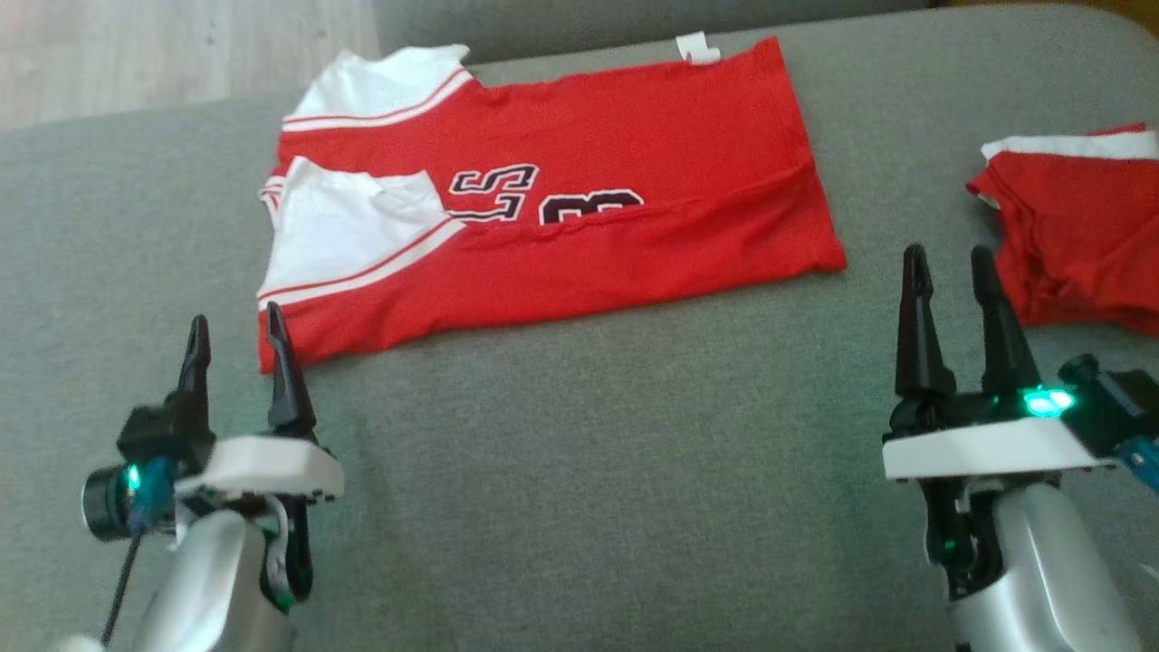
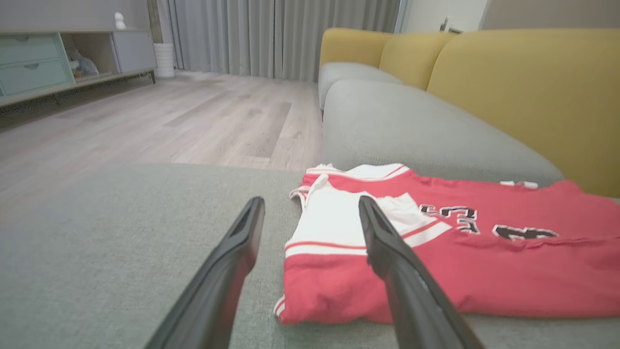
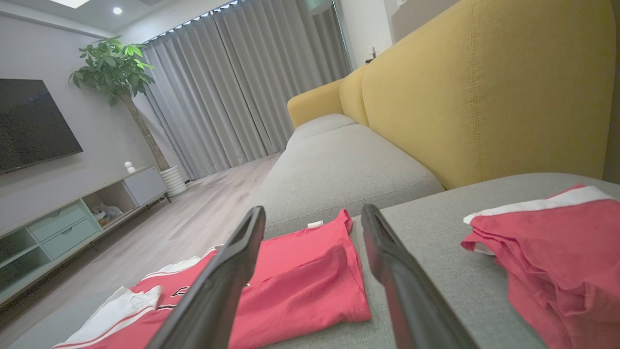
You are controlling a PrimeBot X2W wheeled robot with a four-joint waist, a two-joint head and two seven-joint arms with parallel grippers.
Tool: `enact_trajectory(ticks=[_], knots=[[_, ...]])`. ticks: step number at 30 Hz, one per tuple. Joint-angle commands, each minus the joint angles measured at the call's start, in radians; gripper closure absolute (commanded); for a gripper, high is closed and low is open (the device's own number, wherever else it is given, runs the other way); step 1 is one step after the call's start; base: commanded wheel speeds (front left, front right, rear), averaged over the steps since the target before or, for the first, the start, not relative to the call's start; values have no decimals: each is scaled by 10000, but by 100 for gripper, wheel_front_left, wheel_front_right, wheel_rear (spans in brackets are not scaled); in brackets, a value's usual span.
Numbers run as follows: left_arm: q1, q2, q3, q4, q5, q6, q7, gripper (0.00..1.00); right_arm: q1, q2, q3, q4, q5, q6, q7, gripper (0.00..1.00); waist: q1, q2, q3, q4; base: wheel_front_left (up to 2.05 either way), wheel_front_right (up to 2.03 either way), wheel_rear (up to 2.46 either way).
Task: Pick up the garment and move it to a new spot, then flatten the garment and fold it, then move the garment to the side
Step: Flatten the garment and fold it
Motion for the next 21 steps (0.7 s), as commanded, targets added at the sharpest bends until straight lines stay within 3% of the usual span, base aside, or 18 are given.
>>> enact_trajectory(ticks=[1, 8, 21], knots=[[-741, 264, 392, 217, 86, -25, 187, 0, -477, -8, 262, -444, 116, -7, -60, 0, -1, -1, 269, -151, 0, 0, 0], [-1764, 477, 363, 1964, 43, 73, 979, 0, -633, -8, 442, -564, 388, -7, -60, 0, -1, -1, 821, -376, 0, 0, 0], [-2299, 584, 346, 3786, -171, 369, 2266, 0, -758, -7, 624, -570, 640, -7, -60, 0, -1, -1, 1015, -547, 0, 0, 0]])
